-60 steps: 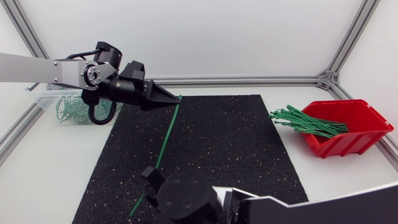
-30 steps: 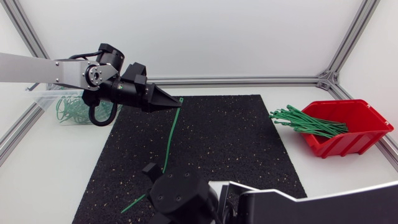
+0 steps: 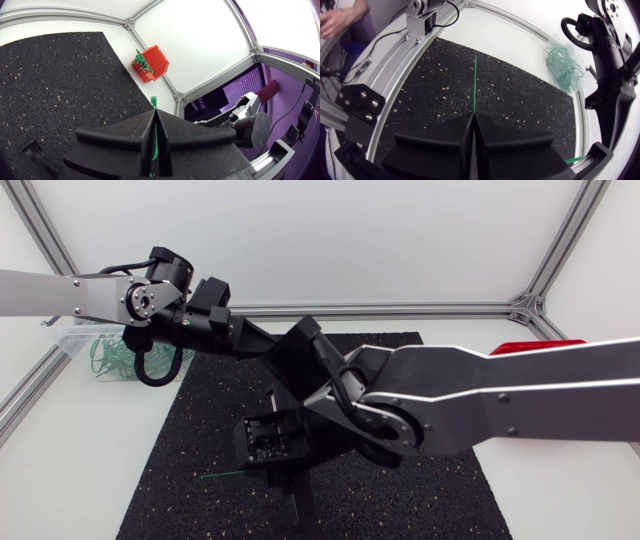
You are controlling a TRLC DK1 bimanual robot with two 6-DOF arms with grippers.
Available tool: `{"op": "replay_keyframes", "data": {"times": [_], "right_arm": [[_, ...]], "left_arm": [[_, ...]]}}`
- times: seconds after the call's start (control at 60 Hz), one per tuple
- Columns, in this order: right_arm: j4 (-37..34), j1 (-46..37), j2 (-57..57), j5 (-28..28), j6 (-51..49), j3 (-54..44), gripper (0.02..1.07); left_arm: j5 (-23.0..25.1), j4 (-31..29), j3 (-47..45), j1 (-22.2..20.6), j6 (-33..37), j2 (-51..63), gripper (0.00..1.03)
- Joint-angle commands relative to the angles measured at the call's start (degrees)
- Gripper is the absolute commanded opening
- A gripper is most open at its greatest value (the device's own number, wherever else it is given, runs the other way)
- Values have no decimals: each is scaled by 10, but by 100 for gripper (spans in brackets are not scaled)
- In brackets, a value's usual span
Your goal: Take a green cable tie from the red box, thread the tail through the head to close it, then place it in the transparent bin on the left.
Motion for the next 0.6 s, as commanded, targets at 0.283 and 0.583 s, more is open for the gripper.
{"op": "replay_keyframes", "data": {"times": [0.283,0.583], "right_arm": [[-137,-81,28,-193,179,99,8],[-213,-132,56,-262,277,141,8]], "left_arm": [[-13,50,-48,-10,11,-44,3],[-29,198,-105,-28,-67,-69,3]]}}
